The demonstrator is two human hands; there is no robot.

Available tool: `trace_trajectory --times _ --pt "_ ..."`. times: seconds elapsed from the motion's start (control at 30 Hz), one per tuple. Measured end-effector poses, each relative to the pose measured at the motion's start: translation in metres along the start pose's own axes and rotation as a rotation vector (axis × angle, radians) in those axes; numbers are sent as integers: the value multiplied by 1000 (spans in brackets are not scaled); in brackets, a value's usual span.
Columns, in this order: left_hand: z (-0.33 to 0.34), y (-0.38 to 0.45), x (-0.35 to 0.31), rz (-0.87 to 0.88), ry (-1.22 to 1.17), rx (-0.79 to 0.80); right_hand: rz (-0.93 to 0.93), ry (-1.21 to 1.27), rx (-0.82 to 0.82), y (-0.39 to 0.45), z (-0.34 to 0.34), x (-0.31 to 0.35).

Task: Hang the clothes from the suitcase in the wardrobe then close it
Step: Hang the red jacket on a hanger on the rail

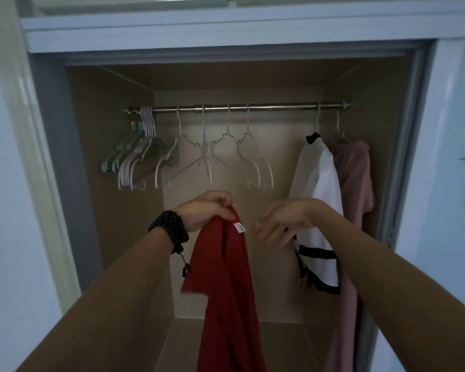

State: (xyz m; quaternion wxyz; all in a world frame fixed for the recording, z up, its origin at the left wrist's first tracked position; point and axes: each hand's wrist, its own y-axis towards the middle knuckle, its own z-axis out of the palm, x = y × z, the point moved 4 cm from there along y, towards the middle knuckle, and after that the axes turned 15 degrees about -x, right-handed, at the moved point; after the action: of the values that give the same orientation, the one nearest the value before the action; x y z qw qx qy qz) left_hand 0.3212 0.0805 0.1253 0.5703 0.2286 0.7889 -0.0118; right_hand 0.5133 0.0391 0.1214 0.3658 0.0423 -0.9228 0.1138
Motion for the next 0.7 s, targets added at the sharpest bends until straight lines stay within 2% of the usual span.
trace_trajectory --times 0.07,0.1,0.3,0.4,0.47,0.57,0.63,0.7 --pt "-2 2 1 -10 -8 9 -8 -70 -248 12 -7 -3" --pt "-4 3 1 -4 -7 -1 -26 -58 -295 16 -6 -2" --pt "-18 5 -12 95 -24 14 -136 -41 -81 25 30 18" --pt "-33 8 -13 120 -26 -65 -204 -20 -166 35 31 24" --pt "-49 9 -11 147 89 -170 -235 -87 -252 37 22 23" --pt "-65 9 -6 162 415 -269 -277 -153 -408 36 4 20" --pt "-63 9 -2 185 544 -279 -315 -224 -503 36 -7 19" --pt "-61 10 5 198 605 -257 -299 -256 -521 35 -17 14"
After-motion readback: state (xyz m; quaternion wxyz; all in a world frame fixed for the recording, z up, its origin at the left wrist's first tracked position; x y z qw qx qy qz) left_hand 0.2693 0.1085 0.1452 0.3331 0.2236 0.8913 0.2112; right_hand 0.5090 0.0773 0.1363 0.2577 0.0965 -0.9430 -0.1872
